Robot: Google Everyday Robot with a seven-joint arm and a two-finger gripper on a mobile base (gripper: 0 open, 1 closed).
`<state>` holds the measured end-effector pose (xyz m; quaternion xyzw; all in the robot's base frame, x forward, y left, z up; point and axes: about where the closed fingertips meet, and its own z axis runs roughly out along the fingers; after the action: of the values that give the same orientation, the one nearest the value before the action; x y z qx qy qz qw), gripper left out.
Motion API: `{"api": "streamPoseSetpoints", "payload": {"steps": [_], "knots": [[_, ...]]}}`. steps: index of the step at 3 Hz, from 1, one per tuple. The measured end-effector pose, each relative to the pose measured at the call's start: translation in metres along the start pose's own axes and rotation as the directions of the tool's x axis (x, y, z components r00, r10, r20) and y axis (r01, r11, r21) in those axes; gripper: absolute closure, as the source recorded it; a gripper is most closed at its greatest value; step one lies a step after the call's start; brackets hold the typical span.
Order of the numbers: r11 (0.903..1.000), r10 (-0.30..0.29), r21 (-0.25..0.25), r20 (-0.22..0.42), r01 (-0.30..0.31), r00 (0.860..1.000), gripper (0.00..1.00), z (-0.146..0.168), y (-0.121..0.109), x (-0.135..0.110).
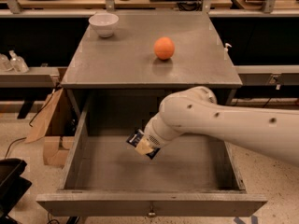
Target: Pick rxbar blueberry from top drawer and place on counter
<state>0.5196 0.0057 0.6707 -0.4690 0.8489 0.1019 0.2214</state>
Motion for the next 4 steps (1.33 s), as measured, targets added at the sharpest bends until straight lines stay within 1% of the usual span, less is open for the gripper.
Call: {"api": "streamPoseSetpoints", "payload": {"steps": [1, 2, 3, 4], "knots": [[0.9944, -0.104, 0.026, 0.064, 0.102, 0.993, 1.0, -0.1, -0.009, -0.052], [0.9839, -0.179, 0.028, 0.091, 0.177, 0.98, 1.0, -0.162, -0.016, -0.094], [0.9745, -0.224, 0.03, 0.154, 0.223, 0.962, 1.0, -0.198, -0.034, -0.172], [0.9702, -0.24, 0.018, 0.215, 0.242, 0.947, 1.0, -0.192, -0.046, -0.237]]}}
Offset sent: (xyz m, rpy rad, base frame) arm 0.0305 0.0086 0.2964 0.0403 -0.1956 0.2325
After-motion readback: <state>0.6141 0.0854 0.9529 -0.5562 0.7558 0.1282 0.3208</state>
